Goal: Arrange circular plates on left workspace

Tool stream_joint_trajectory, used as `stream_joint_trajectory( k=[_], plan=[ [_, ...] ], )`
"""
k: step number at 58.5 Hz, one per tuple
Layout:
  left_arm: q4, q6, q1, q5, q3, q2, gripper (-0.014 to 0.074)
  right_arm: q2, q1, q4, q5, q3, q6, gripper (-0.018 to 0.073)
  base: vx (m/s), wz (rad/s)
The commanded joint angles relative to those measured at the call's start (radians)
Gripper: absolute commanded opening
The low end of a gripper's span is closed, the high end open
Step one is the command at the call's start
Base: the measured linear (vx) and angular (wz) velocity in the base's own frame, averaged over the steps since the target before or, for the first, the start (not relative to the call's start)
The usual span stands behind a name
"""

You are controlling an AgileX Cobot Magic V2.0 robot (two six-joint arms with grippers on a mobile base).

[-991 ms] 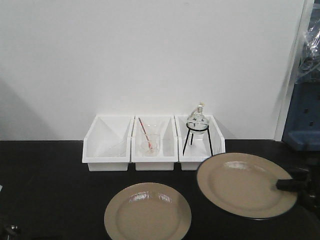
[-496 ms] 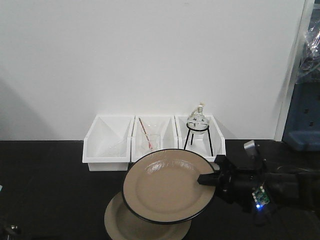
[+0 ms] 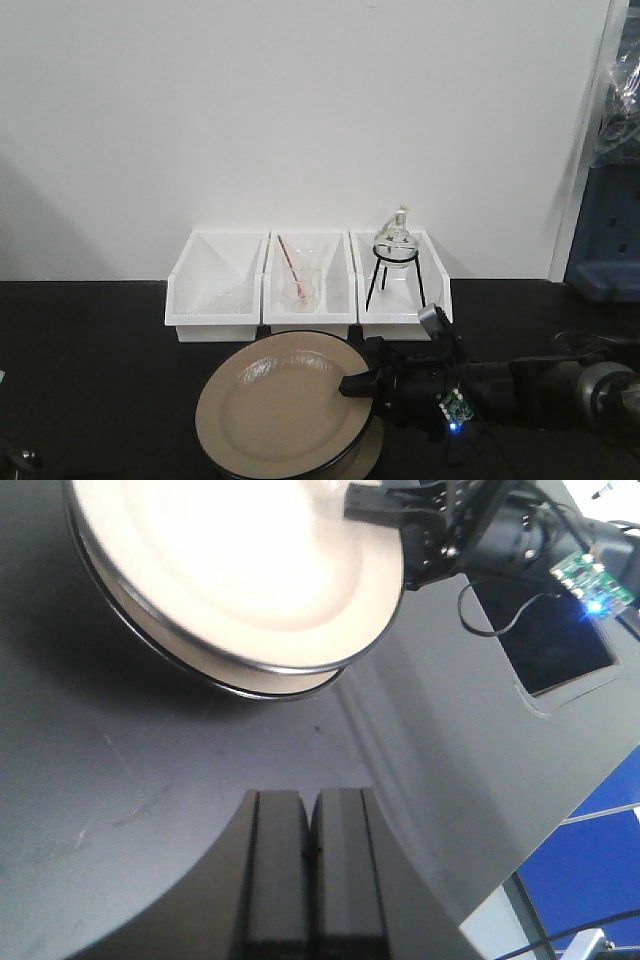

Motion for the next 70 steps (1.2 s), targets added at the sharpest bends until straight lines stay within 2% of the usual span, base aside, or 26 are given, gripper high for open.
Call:
stream_joint_trajectory(
  k=[1, 12, 19, 25, 32, 37, 44, 60, 67, 68, 70],
  plan=[
    [-0.065, 0.000, -0.004, 0.040, -0.021, -0.026, -0.0001, -0.065, -0.003, 0.100, 0.059, -0.038, -0.013, -0.0001, 0.00, 0.00],
    [-0.065, 0.000, -0.004, 0.051, -0.021, -0.026, -0.0001, -0.065, -0.003, 0.046, 0.027, -0.038, -0.034, 0.0017, 0.00, 0.00],
    [-0.065, 0.000, -0.004, 0.051, -0.021, -0.026, -0.0001, -0.065, -0.003, 0.001, 0.010, -0.038, -0.034, 0.0069, 0.00, 0.00],
    [-0.065, 0.000, -0.004, 0.051, -0.021, -0.026, -0.0001, -0.065, -0.003, -0.042, 0.004, -0.038, -0.039, 0.0155, 0.00, 0.00],
    [-0.065, 0.000, -0.004, 0.051, -0.021, -0.026, -0.0001, -0.067, -0.003, -0.084, -0.011, -0.038, -0.087, 0.0306, 0.00, 0.00],
    [-0.065, 0.000, -0.004, 0.055, -0.021, -0.026, -0.0001, -0.074, -0.003, -0.102, -0.032, -0.038, -0.164, 0.0403, 0.00, 0.00],
    [-0.064, 0.000, -0.004, 0.067, -0.021, -0.026, -0.0001, -0.097, -0.003, -0.120, -0.080, -0.038, -0.297, 0.0485, 0.00, 0.00],
    [-0.064, 0.000, -0.004, 0.073, -0.021, -0.026, -0.0001, -0.151, -0.004, -0.121, -0.246, -0.038, -0.493, 0.0502, 0.00, 0.00],
    [-0.058, -0.001, -0.004, 0.073, -0.021, -0.026, -0.0001, -0.178, -0.006, -0.121, -0.368, -0.038, -0.537, 0.0498, 0.00, 0.00],
    [-0.014, -0.021, -0.004, 0.072, -0.021, -0.026, -0.0001, -0.210, -0.021, -0.121, -0.421, -0.038, -0.540, 0.0463, 0.00, 0.00],
    [0.019, -0.048, -0.004, 0.063, -0.021, -0.026, -0.0001, -0.228, -0.031, -0.122, -0.422, -0.038, -0.537, 0.0433, 0.00, 0.00]
  ],
)
